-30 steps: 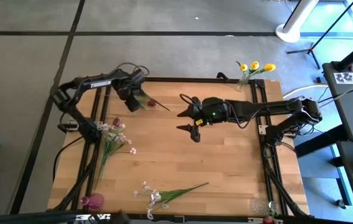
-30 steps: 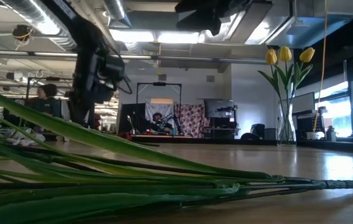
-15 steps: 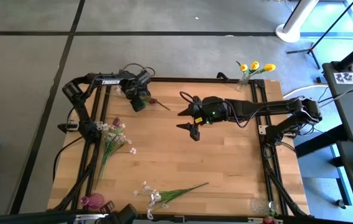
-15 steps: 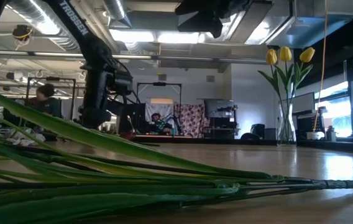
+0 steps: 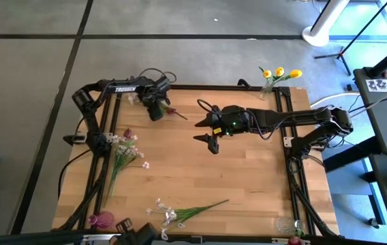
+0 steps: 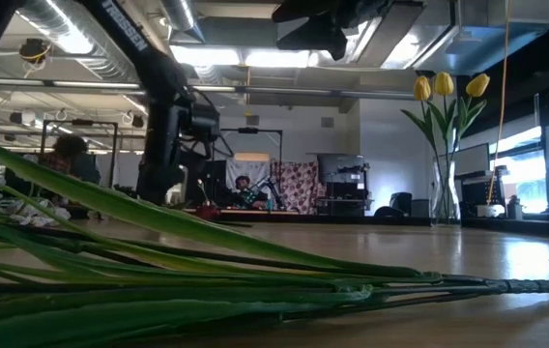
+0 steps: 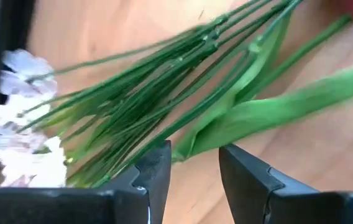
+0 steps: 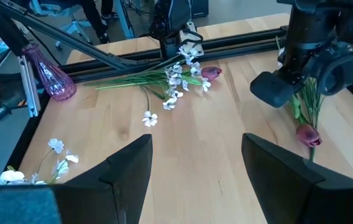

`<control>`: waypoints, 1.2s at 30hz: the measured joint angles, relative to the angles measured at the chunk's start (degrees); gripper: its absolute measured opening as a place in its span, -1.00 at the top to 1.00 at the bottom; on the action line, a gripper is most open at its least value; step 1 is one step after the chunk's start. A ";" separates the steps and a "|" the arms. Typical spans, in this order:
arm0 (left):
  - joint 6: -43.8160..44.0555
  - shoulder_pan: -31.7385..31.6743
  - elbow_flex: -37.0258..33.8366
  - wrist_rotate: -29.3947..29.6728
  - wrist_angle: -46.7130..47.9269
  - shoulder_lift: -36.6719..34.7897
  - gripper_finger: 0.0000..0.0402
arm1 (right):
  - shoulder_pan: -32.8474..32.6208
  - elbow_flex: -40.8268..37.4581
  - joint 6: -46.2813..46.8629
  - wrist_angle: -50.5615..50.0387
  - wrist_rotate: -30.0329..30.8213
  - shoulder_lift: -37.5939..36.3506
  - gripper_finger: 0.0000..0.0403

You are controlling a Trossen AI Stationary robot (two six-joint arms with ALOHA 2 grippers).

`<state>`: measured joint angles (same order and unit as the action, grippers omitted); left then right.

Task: Sort flowers into vase by color
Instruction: Put the top red tulip into the white crystal vase

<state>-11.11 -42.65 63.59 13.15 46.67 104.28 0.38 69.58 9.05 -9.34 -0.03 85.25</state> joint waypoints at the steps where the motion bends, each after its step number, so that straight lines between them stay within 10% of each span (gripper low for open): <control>1: -0.02 -0.37 0.00 -0.70 0.25 0.86 0.35 | 0.00 0.00 0.36 0.00 0.00 0.00 -0.23; 11: 0.32 1.73 0.18 -3.10 0.47 4.37 0.38 | -0.72 0.00 1.49 0.02 -0.83 0.00 -0.23; 20: 3.78 5.79 -0.28 -7.74 -2.23 1.01 0.94 | -0.81 0.02 -3.21 0.78 -1.07 -1.84 -0.23; 30: 16.94 12.73 -0.22 -21.60 -6.54 -19.32 0.96 | -0.33 0.02 -16.65 3.53 0.96 -6.69 -0.23; 36: 25.84 25.15 -0.15 -27.54 -24.97 -30.53 0.97 | -0.33 0.02 -23.94 3.21 0.20 -8.45 -0.23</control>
<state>14.73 -17.50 63.44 -14.39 21.71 73.75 0.05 69.60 -14.89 -6.13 0.17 76.80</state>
